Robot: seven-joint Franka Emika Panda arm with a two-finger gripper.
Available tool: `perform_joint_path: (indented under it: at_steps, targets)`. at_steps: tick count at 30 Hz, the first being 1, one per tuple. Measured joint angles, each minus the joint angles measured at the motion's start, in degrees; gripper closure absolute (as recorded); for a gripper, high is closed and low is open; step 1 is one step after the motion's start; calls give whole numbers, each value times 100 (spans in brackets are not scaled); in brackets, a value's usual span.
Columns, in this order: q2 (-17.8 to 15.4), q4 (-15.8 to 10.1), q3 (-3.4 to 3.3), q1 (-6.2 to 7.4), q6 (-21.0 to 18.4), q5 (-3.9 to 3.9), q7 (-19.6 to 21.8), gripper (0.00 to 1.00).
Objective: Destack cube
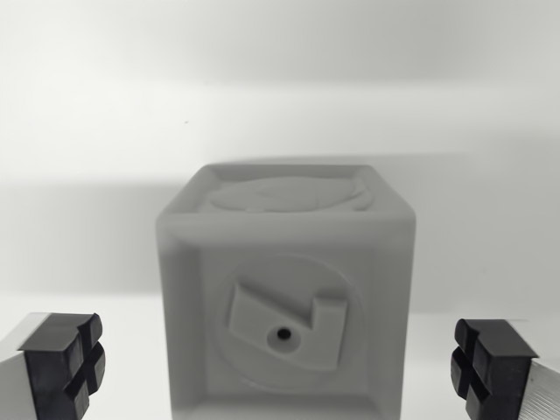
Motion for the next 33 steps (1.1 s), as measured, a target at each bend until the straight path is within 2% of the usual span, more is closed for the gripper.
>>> perform_joint_path:
  at_steps: [12,33]
  targets:
    - [-563,-99,-3,0,-454,0,0,0]
    - [-1756,-106,-6,0,-1630,-4,7,0]
